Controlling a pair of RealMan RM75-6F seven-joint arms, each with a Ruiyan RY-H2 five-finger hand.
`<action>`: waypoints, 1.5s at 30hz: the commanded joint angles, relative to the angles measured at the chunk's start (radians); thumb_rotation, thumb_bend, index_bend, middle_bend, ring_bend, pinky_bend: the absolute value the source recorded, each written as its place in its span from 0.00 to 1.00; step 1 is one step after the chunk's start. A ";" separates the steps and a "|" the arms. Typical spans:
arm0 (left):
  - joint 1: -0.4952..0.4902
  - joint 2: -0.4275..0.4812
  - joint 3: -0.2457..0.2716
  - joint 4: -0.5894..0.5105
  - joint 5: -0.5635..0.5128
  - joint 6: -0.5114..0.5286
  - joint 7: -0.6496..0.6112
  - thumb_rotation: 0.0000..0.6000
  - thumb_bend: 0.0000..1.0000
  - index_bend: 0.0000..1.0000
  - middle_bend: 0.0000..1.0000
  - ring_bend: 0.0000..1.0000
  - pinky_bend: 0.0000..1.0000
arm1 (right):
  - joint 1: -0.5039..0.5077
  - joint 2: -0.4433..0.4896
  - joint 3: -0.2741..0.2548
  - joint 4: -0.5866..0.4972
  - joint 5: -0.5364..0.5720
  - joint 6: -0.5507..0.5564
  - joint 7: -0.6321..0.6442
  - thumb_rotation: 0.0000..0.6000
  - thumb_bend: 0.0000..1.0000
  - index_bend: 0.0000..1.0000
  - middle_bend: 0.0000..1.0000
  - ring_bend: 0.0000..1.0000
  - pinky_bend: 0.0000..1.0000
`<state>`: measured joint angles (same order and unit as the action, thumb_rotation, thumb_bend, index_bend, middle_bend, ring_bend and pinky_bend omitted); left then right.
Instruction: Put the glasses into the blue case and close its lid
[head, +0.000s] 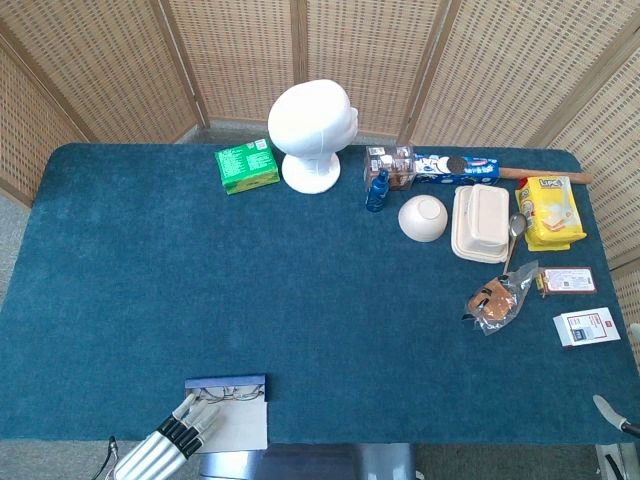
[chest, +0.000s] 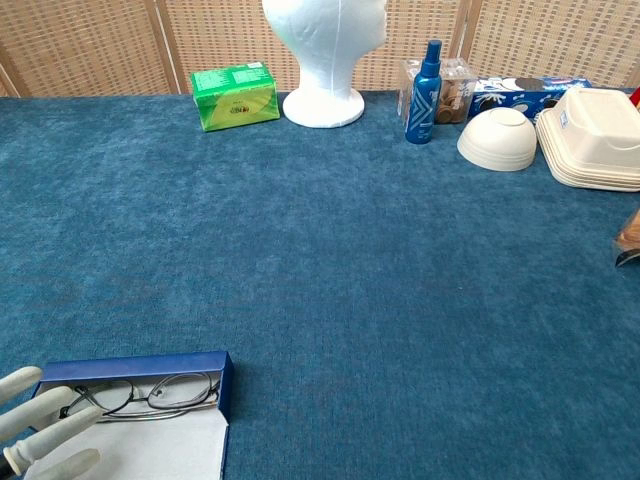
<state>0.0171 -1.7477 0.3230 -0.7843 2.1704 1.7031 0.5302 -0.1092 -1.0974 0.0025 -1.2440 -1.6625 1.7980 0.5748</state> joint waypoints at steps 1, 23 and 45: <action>-0.010 -0.007 0.004 0.008 0.006 0.000 -0.001 1.00 0.22 0.10 0.01 0.00 0.00 | -0.002 0.001 0.000 0.004 0.001 0.003 0.007 0.86 0.22 0.00 0.12 0.00 0.16; -0.082 0.005 0.047 -0.058 0.059 -0.061 0.032 1.00 0.23 0.14 0.03 0.00 0.00 | -0.036 0.005 -0.006 0.039 0.011 0.041 0.052 0.80 0.22 0.00 0.12 0.00 0.17; -0.099 -0.002 0.024 -0.100 0.045 -0.019 -0.004 1.00 0.23 0.17 0.06 0.00 0.00 | -0.065 -0.002 -0.004 0.079 0.025 0.065 0.087 0.78 0.22 0.00 0.12 0.00 0.17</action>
<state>-0.0835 -1.7475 0.3472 -0.8856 2.2177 1.6795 0.5333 -0.1747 -1.0991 -0.0019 -1.1647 -1.6375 1.8627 0.6618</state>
